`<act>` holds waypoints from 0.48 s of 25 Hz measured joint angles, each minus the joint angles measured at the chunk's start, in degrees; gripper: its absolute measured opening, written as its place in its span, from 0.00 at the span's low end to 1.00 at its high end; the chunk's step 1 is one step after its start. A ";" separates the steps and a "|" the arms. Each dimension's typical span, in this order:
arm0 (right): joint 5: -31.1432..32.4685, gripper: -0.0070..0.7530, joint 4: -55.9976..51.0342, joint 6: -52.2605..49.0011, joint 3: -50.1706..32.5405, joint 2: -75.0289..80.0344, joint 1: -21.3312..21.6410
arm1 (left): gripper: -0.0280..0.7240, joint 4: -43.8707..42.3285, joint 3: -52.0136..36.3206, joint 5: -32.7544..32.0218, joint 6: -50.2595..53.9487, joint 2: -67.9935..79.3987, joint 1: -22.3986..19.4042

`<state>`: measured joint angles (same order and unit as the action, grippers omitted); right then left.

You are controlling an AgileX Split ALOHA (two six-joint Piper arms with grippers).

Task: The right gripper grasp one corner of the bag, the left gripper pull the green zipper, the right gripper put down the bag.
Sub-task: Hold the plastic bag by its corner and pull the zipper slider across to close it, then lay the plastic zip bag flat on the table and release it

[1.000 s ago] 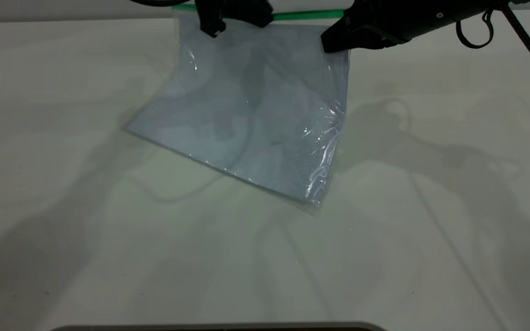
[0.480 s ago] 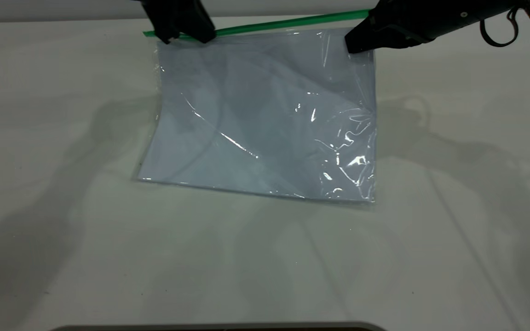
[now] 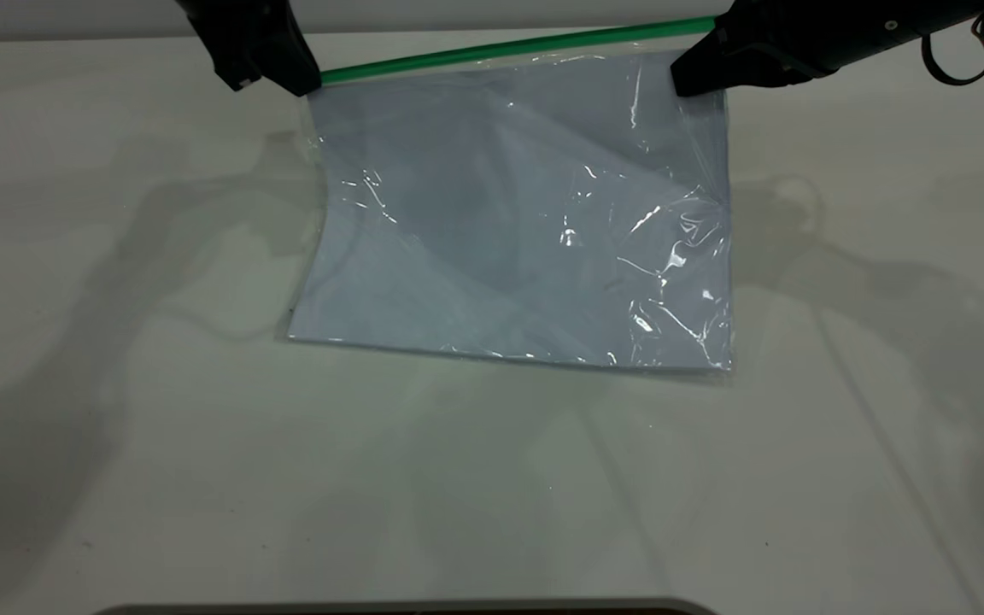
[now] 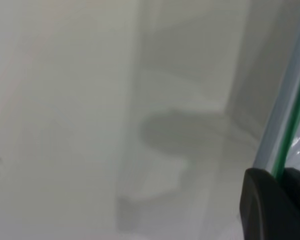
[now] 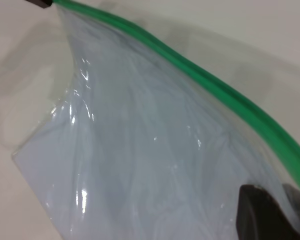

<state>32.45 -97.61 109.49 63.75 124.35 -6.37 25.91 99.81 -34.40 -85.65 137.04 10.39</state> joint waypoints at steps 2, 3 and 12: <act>0.23 0.05 0.05 0.00 0.00 0.00 0.00 | 0.11 -0.75 0.00 -0.41 1.31 0.00 -0.05; 0.28 0.05 0.05 0.00 0.00 0.00 0.00 | 0.11 -0.88 0.05 -0.55 1.75 0.00 -0.05; -2.34 0.32 -0.36 -2.05 0.00 0.00 0.58 | 0.24 -3.09 0.10 -0.60 4.30 0.00 -0.46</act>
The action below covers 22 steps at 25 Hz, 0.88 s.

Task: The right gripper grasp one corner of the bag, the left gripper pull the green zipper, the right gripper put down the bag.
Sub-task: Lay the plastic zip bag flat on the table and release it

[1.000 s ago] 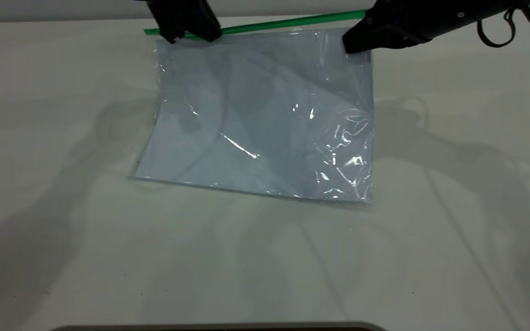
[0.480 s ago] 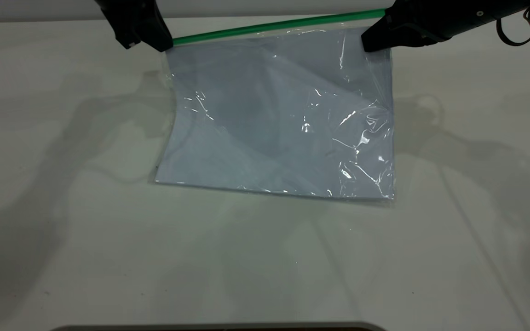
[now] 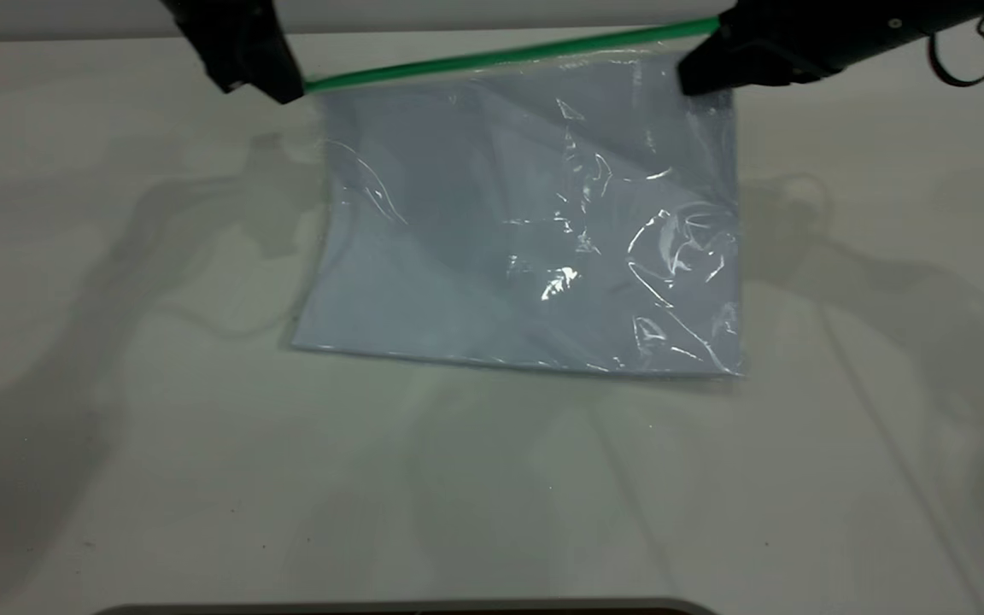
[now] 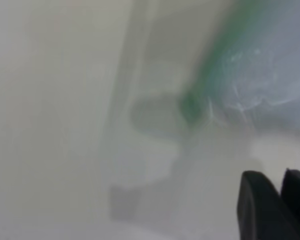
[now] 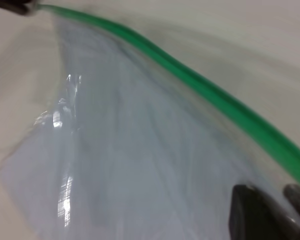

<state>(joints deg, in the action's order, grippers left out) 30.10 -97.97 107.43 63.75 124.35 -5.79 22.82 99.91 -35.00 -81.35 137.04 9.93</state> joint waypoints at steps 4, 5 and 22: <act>-1.36 0.64 -0.40 -2.10 0.00 0.00 0.48 | 0.46 -0.73 0.00 0.05 2.50 0.00 -0.27; -1.95 0.71 -0.40 -2.84 0.00 0.00 0.48 | 0.51 -0.73 0.00 0.18 3.59 0.00 -0.21; -4.98 0.77 32.80 -42.89 0.00 -30.36 0.48 | 0.79 -11.61 0.00 -10.08 50.22 -25.82 -0.21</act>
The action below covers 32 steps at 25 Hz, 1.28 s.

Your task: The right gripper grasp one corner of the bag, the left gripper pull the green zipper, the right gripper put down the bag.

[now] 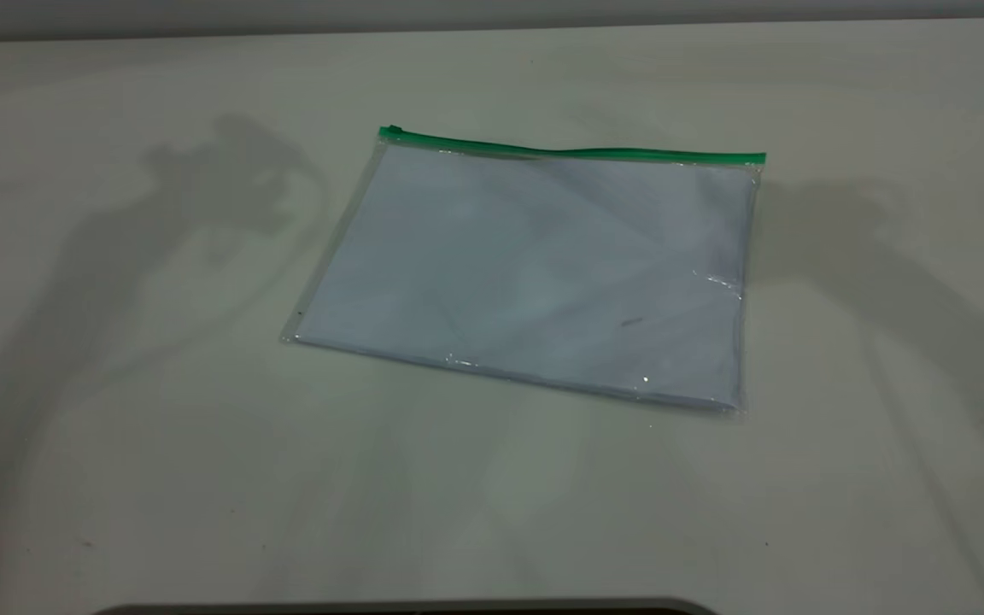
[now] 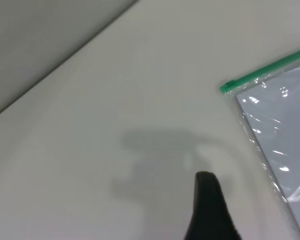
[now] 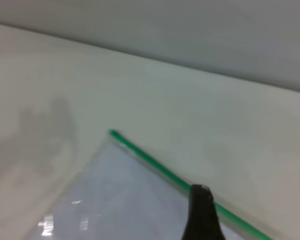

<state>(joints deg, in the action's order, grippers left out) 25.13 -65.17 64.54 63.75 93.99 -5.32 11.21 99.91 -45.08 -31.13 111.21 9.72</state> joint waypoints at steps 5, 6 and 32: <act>6.89 0.77 18.46 -19.61 -0.10 -14.10 0.00 | 0.79 -5.58 0.00 -7.62 10.58 -12.17 0.00; 8.49 0.77 21.45 -22.62 -0.10 -17.26 0.00 | 0.79 -6.62 0.00 -9.04 12.36 -14.21 0.00; 44.47 0.77 41.45 -45.40 -6.54 -71.05 0.00 | 0.79 -9.56 -30.26 -21.79 24.87 -69.29 0.00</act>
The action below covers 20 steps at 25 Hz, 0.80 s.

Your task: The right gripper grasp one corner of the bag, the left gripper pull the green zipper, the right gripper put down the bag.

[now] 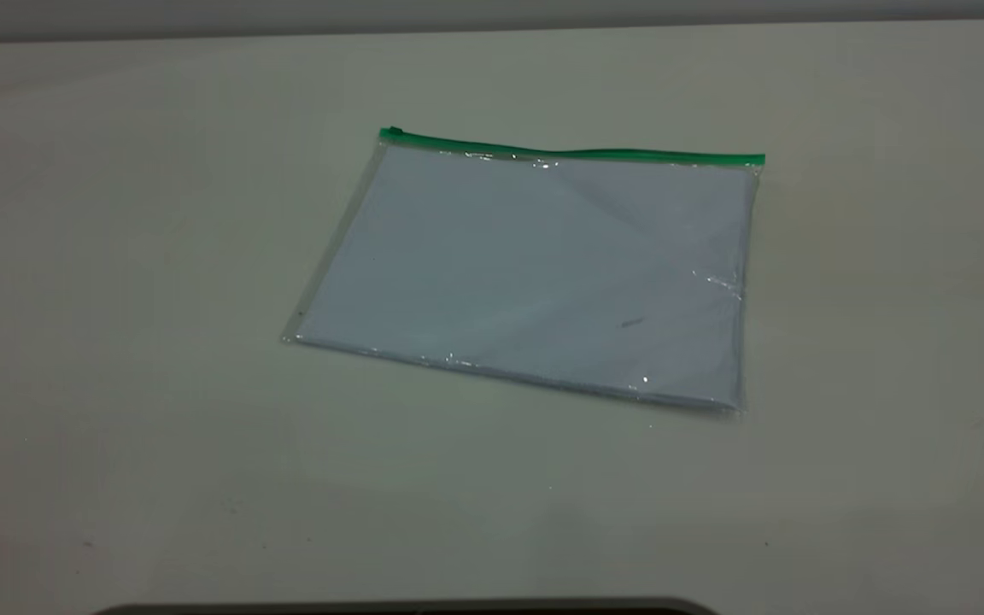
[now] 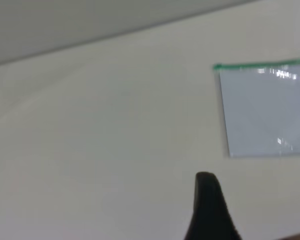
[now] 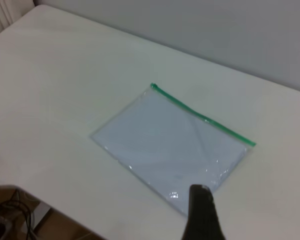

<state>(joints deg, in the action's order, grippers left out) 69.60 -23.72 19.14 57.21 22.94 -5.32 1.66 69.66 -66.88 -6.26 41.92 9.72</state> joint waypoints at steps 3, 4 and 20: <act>0.00 0.77 0.18 -0.23 -6.02 -5.17 0.00 | 0.79 0.00 -8.64 -0.01 0.05 -8.69 0.00; 0.00 0.77 0.25 -0.23 -8.01 -6.47 0.00 | 0.79 0.00 -11.50 -0.01 0.05 -11.61 0.00; -2.17 0.77 5.16 -4.33 -23.18 -23.94 0.00 | 0.79 0.18 -38.84 0.29 2.77 -35.41 0.00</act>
<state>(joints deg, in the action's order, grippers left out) 67.43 -18.56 14.81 34.03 -1.00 -5.32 1.84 30.82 -66.58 -3.49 6.51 9.72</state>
